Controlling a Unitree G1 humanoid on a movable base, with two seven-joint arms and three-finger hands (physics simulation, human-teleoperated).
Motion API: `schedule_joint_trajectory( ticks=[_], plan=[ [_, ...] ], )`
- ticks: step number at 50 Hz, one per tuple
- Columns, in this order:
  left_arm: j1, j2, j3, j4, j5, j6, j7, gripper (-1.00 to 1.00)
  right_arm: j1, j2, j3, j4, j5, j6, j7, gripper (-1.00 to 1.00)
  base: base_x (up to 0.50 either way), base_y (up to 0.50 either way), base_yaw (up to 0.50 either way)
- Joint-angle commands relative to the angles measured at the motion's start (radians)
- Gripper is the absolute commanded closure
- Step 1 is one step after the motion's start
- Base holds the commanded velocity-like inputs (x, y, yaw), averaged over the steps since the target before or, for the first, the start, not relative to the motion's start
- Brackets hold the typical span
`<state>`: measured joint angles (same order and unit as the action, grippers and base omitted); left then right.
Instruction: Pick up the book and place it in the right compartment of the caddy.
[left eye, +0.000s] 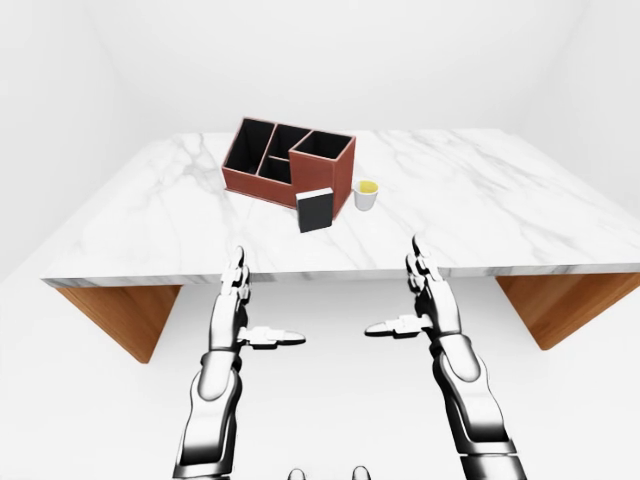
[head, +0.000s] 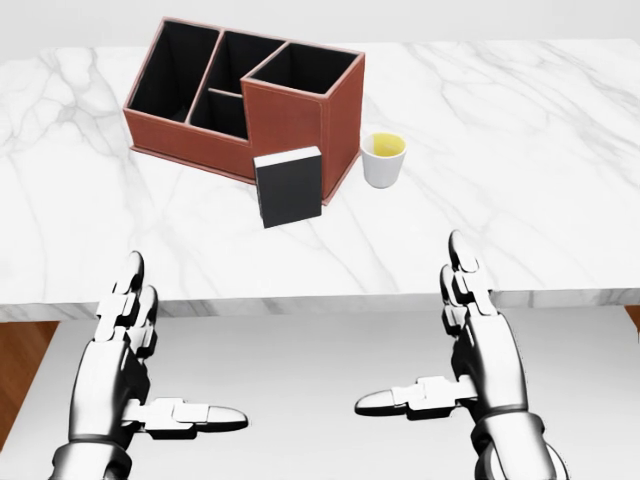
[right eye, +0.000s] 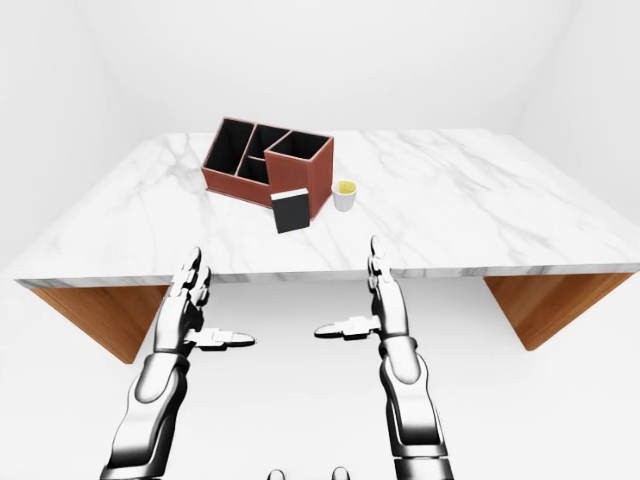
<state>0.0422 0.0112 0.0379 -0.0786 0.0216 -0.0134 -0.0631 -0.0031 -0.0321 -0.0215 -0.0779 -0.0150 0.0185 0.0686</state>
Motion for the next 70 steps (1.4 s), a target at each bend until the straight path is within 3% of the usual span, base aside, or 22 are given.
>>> schedule_joint_trajectory(
  ticks=[1, 5, 8, 20, 36, 43, 45, 52, 54, 56, 57, 59, 62, 70],
  plan=[
    [0.007, 0.013, 0.008, -0.024, 0.009, 0.008, -0.004, -1.00, 0.009, 0.016, 0.010, -0.045, -0.008, 0.006, 0.011, -1.00, 0.00, 0.50, 0.00],
    [0.008, 0.012, 0.006, -0.030, 0.010, 0.010, -0.002, -1.00, 0.012, 0.016, 0.011, -0.068, 0.000, 0.020, 0.019, -1.00, 0.00, 0.50, 0.00],
    [0.007, 0.012, 0.005, -0.028, 0.013, 0.009, -0.001, -1.00, 0.018, 0.017, 0.016, -0.065, 0.001, 0.006, 0.027, -1.00, 0.00, 0.50, 0.00],
    [0.016, 0.014, 0.013, -0.046, 0.008, 0.012, -0.004, -1.00, 0.018, 0.018, 0.019, -0.110, 0.000, 0.041, 0.029, -1.00, 0.00, 0.50, 0.00],
    [0.013, 0.015, 0.017, -0.048, 0.013, 0.009, -0.004, -1.00, 0.024, 0.014, 0.021, -0.143, 0.004, 0.054, 0.057, -1.00, 0.00, 0.50, 0.00],
    [0.010, 0.019, 0.016, -0.058, 0.013, 0.014, -0.015, -1.00, 0.006, -0.001, 0.007, -0.170, -0.008, 0.069, 0.081, -1.00, 0.00, 0.01, 0.00],
    [0.011, 0.020, 0.015, -0.071, 0.016, 0.005, -0.020, -1.00, -0.010, -0.010, -0.002, -0.163, -0.016, 0.069, 0.093, -1.00, 0.00, 0.00, 0.00],
    [-0.001, 0.033, 0.024, -0.132, 0.019, 0.038, -0.052, -1.00, -0.034, -0.040, 0.001, -0.293, -0.105, 0.069, 0.192, -1.00, 0.00, 0.00, 0.00],
    [0.000, 0.036, 0.026, -0.142, 0.027, 0.032, -0.064, -1.00, -0.053, -0.040, -0.008, -0.299, -0.116, 0.069, 0.207, -1.00, 0.00, 0.00, 0.00],
    [-0.005, 0.041, 0.030, -0.141, 0.055, 0.003, -0.066, -1.00, -0.079, -0.045, -0.016, -0.296, -0.136, 0.069, 0.218, -1.00, 0.00, 0.00, 0.00],
    [-0.005, 0.042, 0.033, -0.154, 0.056, 0.010, -0.075, -1.00, -0.094, -0.051, -0.019, -0.295, -0.148, 0.069, 0.228, -1.00, 0.00, 0.00, 0.00],
    [-0.015, 0.045, 0.043, -0.192, 0.046, 0.058, -0.093, -1.00, -0.137, -0.064, -0.028, -0.299, -0.172, 0.069, 0.249, -1.00, 0.00, 0.00, 0.00],
    [-0.032, 0.050, 0.056, -0.228, 0.034, 0.101, -0.115, -1.00, -0.175, -0.073, -0.039, -0.299, -0.193, 0.069, 0.264, -1.00, 0.00, 0.00, 0.00],
    [-0.061, 0.054, 0.069, -0.296, 0.029, 0.101, -0.127, -1.00, -0.246, -0.090, -0.042, -0.366, -0.266, 0.069, 0.315, -1.00, 0.00, 0.00, 0.00]
  ],
)
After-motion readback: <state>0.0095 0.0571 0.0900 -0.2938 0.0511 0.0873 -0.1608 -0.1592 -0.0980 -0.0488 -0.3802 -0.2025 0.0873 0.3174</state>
